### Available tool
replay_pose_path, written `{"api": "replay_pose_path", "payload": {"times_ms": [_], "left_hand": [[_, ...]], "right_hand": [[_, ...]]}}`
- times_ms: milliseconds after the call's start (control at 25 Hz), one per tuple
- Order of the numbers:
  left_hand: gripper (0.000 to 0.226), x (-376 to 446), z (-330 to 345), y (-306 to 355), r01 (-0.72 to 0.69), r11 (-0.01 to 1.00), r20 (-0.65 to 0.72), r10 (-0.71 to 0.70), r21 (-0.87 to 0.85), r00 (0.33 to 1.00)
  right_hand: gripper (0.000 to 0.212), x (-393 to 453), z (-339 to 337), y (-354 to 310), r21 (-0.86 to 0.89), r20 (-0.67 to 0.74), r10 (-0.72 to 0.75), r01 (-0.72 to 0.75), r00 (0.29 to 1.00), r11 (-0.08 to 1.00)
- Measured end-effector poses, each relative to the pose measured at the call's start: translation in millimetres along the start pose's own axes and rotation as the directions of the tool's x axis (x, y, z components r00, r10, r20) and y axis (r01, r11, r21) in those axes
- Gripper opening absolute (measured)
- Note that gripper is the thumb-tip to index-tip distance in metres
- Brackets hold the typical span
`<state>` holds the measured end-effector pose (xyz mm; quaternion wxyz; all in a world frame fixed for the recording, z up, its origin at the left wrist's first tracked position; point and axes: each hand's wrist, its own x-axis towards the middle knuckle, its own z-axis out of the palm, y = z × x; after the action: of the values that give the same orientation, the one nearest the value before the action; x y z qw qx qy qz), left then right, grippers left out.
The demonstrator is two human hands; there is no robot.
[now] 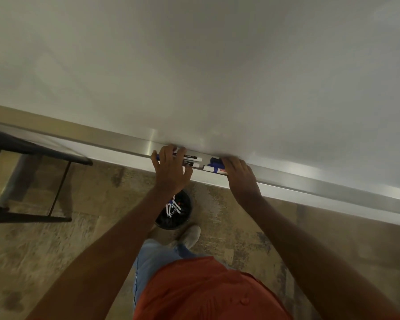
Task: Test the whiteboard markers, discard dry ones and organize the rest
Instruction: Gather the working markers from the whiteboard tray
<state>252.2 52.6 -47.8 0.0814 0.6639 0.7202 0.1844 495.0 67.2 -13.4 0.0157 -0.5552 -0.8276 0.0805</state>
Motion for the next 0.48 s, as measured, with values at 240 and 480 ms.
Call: {"api": "replay_pose_path", "payload": {"times_ms": [240, 480], "left_hand": [[0.048, 1, -2, -1, -0.015, 0.997, 0.002, 0.015, -0.078, 1.000], [0.049, 1, -8, 1, 0.033, 0.991, 0.055, -0.027, -0.129, 0.998]], "right_hand": [[0.055, -5, -3, -4, -0.030, -0.021, 0.056, -0.056, 0.998, 0.998], [0.052, -3, -11, -14, -0.052, -0.023, 0.107, -0.108, 0.994, 0.993]]}}
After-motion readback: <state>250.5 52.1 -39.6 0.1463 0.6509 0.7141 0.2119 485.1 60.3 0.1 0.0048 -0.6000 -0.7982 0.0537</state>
